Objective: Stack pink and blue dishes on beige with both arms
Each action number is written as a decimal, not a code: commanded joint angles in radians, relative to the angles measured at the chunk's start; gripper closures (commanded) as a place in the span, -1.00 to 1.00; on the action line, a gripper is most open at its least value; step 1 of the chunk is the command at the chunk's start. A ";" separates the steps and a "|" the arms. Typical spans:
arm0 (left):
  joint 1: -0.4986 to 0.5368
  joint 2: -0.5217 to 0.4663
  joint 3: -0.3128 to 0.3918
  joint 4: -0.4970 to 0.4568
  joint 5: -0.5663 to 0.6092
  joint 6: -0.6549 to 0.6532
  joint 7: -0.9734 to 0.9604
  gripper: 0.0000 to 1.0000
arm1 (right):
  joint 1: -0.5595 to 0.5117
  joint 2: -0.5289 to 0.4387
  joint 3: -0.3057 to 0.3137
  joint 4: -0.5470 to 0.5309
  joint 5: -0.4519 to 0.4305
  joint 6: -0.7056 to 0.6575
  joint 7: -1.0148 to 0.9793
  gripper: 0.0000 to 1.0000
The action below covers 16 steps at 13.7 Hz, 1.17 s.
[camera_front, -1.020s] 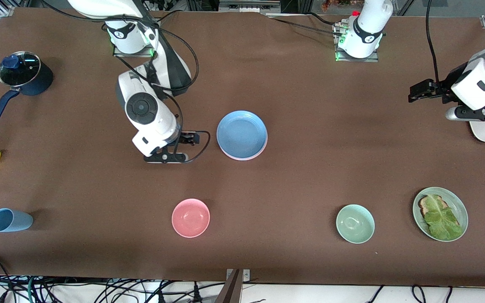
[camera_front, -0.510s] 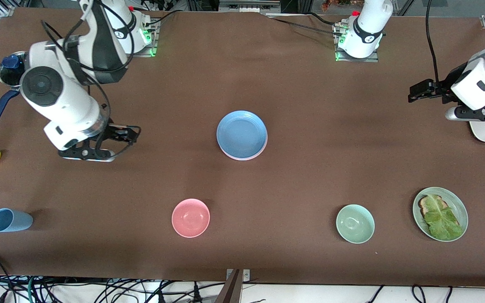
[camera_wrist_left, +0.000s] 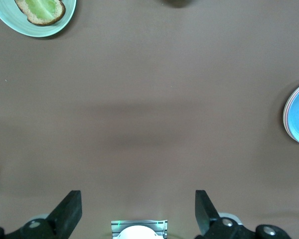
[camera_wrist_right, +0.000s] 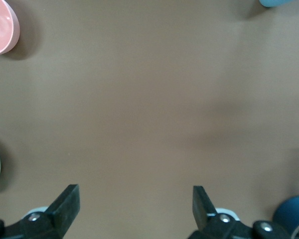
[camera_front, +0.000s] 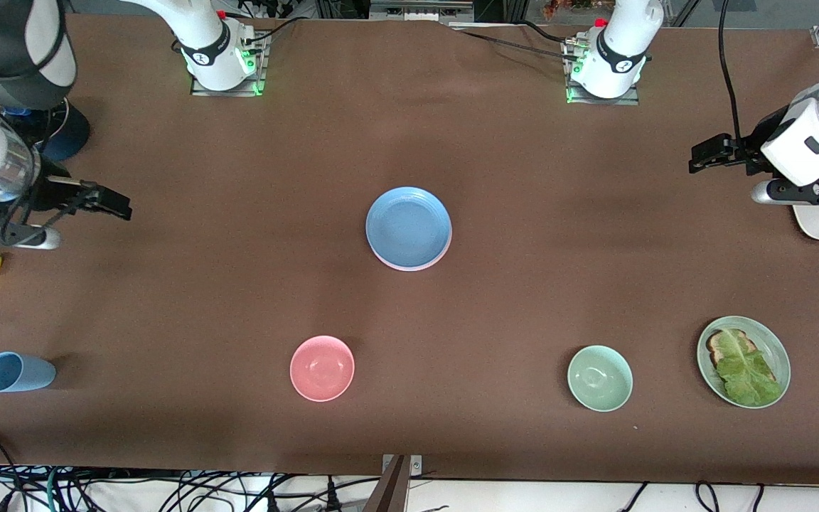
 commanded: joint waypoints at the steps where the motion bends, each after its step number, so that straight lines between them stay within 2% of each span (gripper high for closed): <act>1: -0.009 0.011 0.008 0.022 -0.013 -0.005 0.006 -1.00 | 0.005 -0.001 -0.022 0.057 0.003 -0.092 -0.042 -1.00; 3: -0.009 0.011 0.008 0.022 -0.011 -0.005 0.006 -1.00 | 0.005 0.004 -0.036 0.054 0.008 -0.095 -0.073 -1.00; 13: -0.009 0.011 0.008 0.022 -0.011 -0.005 0.006 -1.00 | 0.011 0.018 -0.025 0.058 0.017 -0.082 -0.059 -1.00; 16: -0.009 0.011 0.008 0.022 -0.013 -0.005 0.006 -1.00 | 0.014 0.019 -0.023 0.100 0.008 -0.094 -0.062 -1.00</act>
